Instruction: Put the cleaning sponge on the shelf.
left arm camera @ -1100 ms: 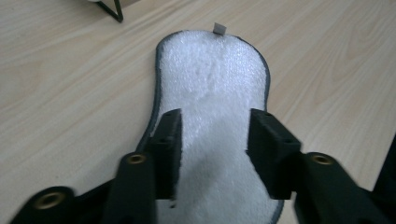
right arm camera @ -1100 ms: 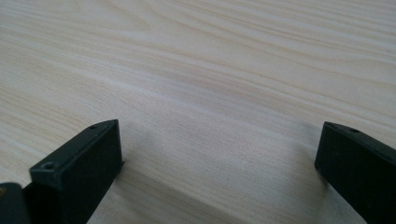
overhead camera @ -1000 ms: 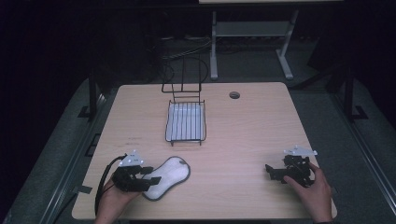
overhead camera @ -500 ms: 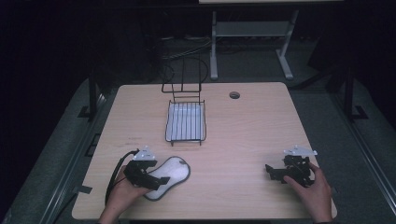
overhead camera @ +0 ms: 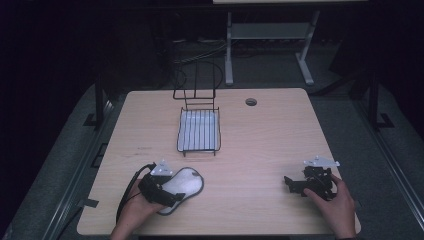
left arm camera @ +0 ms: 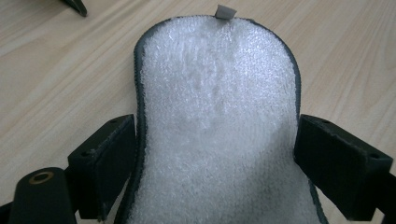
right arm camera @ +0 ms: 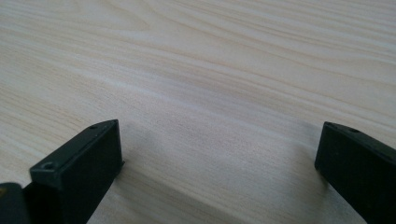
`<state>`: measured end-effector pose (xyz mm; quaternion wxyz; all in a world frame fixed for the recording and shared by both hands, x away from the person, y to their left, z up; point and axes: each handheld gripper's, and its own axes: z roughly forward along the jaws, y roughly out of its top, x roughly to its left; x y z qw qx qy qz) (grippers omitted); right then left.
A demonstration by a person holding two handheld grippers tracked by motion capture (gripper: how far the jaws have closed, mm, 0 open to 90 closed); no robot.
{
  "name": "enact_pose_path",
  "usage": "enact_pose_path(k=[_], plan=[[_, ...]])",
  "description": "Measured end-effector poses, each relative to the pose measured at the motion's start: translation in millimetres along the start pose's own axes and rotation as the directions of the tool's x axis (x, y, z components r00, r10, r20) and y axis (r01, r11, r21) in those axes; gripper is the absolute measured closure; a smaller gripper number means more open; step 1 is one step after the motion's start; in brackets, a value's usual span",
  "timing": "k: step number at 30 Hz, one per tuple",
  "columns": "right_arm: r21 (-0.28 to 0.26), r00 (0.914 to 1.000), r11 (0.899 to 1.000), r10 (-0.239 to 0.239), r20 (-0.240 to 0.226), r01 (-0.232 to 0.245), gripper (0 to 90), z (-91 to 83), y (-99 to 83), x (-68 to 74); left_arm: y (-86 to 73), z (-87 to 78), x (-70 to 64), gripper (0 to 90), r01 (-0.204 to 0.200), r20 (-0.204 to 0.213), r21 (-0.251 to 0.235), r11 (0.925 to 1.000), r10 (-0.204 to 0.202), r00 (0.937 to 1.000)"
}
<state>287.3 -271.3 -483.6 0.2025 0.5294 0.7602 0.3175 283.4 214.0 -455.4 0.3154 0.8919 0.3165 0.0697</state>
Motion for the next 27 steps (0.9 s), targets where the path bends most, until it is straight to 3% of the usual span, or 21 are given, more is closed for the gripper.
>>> enact_pose_path(k=[19, 27], plan=[[0.000, 1.0000, 1.000, 0.000, 0.000, 0.000, 0.2, 0.0, 0.0, 0.0, 1.3, 3.3, -0.5, 16.6, -0.007, 0.022, 0.028, 0.9996, 0.006, 0.9997], [0.000, 1.0000, 1.000, 0.000, 0.000, 0.000, 0.2, 0.0, 0.0, 0.0, 4.6, -3.7, -3.4, 21.6, -0.035, 0.001, 0.034, 0.9988, 0.035, 0.9994]])
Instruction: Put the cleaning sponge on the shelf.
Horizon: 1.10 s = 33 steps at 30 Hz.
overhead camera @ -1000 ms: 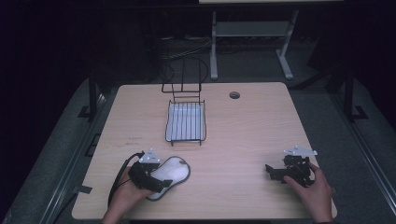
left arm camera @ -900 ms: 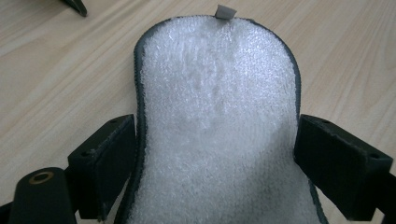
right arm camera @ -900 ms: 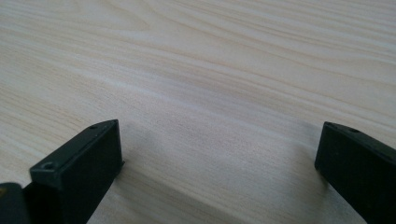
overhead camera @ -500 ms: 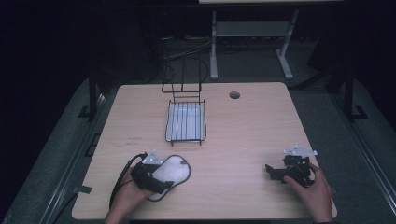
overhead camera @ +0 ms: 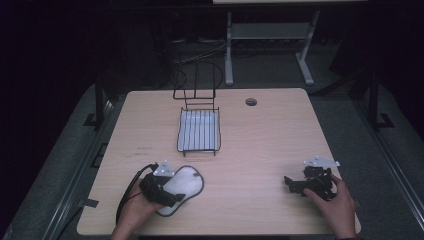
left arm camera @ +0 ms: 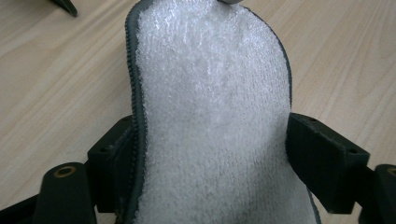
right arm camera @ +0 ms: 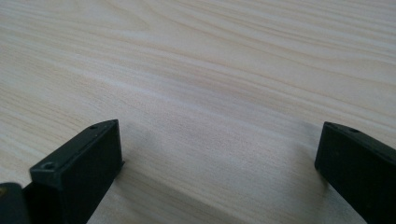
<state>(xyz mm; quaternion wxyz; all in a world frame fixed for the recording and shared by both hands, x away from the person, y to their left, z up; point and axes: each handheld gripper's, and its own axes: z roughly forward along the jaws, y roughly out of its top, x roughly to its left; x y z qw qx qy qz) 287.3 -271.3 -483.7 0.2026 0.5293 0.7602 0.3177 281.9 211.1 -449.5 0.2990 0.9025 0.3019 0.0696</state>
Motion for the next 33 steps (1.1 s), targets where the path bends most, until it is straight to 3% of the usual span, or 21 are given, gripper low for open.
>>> enact_pose_path(k=[5, 17, 33], plan=[[0.000, 1.0000, 1.000, 0.000, 0.000, 0.000, 0.2, 0.0, 0.0, 0.0, 1.1, -11.5, 1.4, 36.2, 0.007, 0.011, -0.047, 0.9989, -0.006, 0.9999], [0.000, 1.0000, 1.000, 0.000, 0.000, 0.000, 0.2, 0.0, 0.0, 0.0, 4.9, -24.8, -0.3, 55.5, 0.014, 0.045, -0.099, 0.9950, -0.010, 0.9989], [0.000, 1.0000, 1.000, -0.001, 0.000, 0.001, 0.2, 0.0, 0.0, 0.0, 6.7, -35.7, 0.3, 70.8, 0.075, 0.125, -0.164, 0.9836, -0.055, 0.9906]])
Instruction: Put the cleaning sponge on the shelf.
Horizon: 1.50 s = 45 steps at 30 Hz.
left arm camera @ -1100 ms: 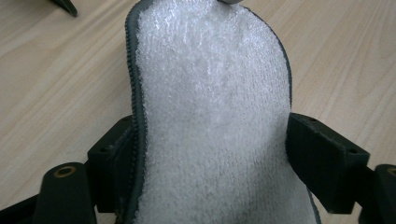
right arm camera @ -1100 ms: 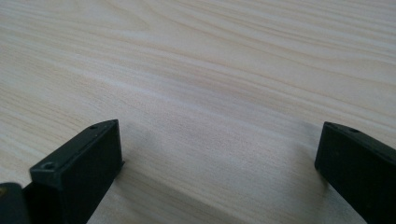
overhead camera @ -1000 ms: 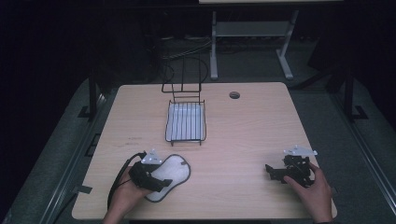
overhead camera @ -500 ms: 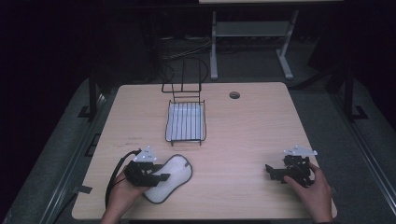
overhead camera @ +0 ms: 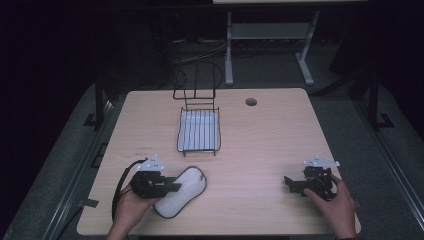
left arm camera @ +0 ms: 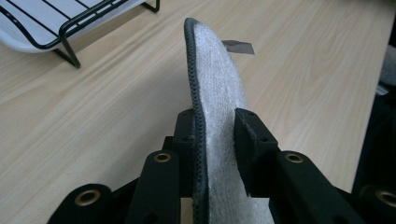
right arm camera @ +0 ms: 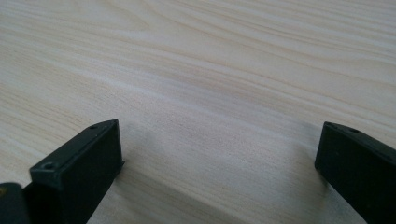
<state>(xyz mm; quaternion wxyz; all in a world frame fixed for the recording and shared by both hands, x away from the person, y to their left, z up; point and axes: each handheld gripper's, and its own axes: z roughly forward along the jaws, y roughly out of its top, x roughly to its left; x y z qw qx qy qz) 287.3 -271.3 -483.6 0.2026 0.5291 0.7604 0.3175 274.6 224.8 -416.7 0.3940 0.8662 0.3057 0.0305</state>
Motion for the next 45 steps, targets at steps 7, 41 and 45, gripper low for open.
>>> enact_pose_path(k=[7, 41, 45], plan=[[0.000, 1.0000, 1.000, 0.000, 0.000, 0.000, 0.2, 0.0, 0.0, 0.0, 0.6, -4.7, -0.6, 74.6, 0.010, 0.033, -0.022, 0.9997, -0.009, 0.9994], [0.000, 1.0000, 1.000, 0.001, 0.000, -0.001, 0.2, 0.0, 0.0, 0.0, 24.6, -26.4, 18.8, 78.6, 0.008, 0.031, -0.105, 0.9944, -0.005, 0.9995], [0.000, 1.0000, 1.000, 0.001, 0.000, -0.001, 0.2, 0.0, 0.0, 0.0, 28.6, -28.9, 24.7, 78.7, 0.011, 0.023, -0.111, 0.9938, -0.008, 0.9997]])
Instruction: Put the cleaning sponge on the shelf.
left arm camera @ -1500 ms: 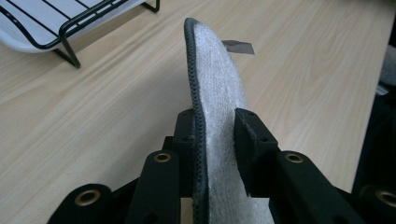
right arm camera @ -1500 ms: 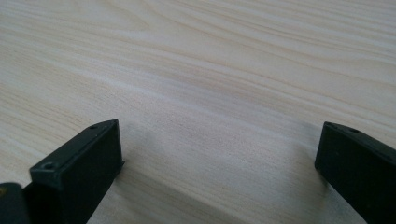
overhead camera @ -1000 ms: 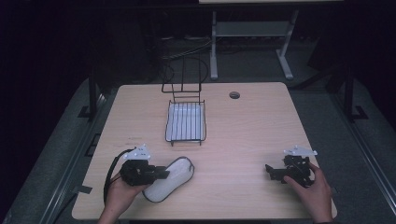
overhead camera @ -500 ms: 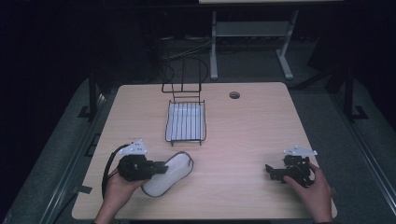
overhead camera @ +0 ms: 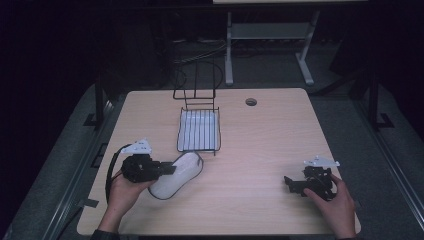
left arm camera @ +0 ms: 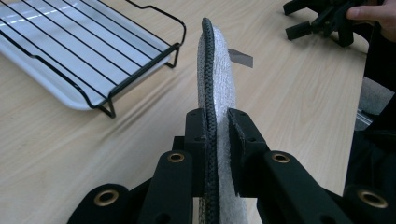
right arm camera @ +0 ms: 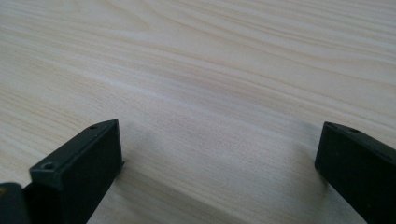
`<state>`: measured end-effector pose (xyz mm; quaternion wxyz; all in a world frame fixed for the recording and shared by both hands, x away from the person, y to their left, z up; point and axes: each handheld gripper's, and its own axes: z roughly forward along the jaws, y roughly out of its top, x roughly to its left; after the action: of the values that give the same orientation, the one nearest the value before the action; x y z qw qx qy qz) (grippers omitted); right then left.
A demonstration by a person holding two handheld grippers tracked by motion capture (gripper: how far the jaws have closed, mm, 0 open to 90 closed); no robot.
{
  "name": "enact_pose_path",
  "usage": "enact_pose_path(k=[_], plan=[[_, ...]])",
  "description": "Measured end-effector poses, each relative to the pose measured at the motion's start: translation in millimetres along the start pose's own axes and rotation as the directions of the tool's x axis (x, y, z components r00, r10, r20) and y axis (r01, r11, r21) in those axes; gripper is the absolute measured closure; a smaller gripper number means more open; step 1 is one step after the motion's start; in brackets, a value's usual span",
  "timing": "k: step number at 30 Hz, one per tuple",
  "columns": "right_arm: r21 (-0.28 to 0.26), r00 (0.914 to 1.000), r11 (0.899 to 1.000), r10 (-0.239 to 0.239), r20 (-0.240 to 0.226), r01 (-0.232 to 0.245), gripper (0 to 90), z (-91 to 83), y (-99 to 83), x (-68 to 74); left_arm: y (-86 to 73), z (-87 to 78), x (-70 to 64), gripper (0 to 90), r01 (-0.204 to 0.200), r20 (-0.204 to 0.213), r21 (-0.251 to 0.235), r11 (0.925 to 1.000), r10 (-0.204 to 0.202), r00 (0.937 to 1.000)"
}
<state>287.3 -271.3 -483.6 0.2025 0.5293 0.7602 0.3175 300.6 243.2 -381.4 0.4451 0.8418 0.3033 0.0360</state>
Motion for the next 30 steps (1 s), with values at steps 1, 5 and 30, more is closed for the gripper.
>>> enact_pose_path(k=[1, 5, 30], plan=[[0.000, 1.0000, 1.000, 0.000, 0.000, 0.000, 0.2, 0.0, 0.0, 0.0, 0.8, -0.4, 1.2, 78.6, 0.001, -0.002, -0.004, 1.0000, -0.001, 1.0000], [0.000, 1.0000, 1.000, -0.001, 0.000, 0.001, 0.2, 0.0, 0.0, 0.0, 5.0, -2.1, 6.2, 78.6, -0.001, -0.011, -0.009, 1.0000, 0.001, 0.9999], [-0.001, 1.0000, 1.000, 0.000, -0.001, 0.000, 0.2, 0.0, 0.0, 0.0, 44.3, 3.7, 44.5, 78.7, 0.013, -0.046, -0.043, 0.9990, -0.015, 0.9988]])
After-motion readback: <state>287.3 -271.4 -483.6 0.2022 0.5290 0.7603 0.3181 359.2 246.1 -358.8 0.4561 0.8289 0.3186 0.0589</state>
